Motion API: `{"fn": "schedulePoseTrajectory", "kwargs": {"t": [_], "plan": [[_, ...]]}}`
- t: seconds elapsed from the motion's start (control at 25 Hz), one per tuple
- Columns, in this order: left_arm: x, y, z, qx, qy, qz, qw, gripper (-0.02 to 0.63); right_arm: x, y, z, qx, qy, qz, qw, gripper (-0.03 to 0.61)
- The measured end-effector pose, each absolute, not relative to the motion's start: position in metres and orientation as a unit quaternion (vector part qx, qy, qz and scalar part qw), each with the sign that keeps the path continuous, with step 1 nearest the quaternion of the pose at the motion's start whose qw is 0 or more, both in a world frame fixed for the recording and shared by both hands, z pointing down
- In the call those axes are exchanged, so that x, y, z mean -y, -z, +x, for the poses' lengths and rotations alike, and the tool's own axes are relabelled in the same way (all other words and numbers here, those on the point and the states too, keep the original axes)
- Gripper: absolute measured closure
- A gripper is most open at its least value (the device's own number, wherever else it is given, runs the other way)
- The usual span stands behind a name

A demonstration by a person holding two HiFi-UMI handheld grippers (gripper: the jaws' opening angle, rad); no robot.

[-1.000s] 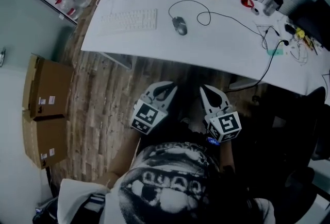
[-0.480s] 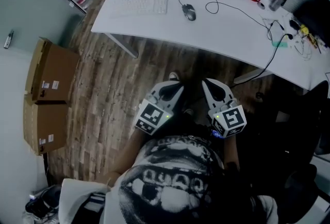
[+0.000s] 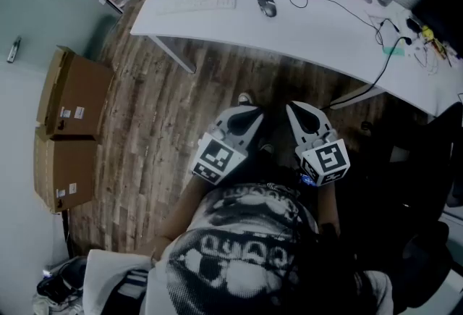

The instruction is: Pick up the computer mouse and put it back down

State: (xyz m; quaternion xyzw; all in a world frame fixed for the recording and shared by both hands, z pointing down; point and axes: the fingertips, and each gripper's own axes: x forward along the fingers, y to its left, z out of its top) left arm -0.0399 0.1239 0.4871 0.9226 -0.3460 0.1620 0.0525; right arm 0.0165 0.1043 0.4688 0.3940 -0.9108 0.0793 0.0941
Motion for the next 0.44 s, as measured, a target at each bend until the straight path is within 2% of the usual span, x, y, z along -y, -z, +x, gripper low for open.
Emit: {"fn": "schedulePoseTrajectory", "kwargs": {"t": [0.44], "plan": [[-0.138, -0.491, -0.04, 0.34, -0.166, 0.924, 0.052, 0.597, -0.11, -0.472, 0.031, 0.902, -0.08, 0.413, 0.093, 0.586]]}}
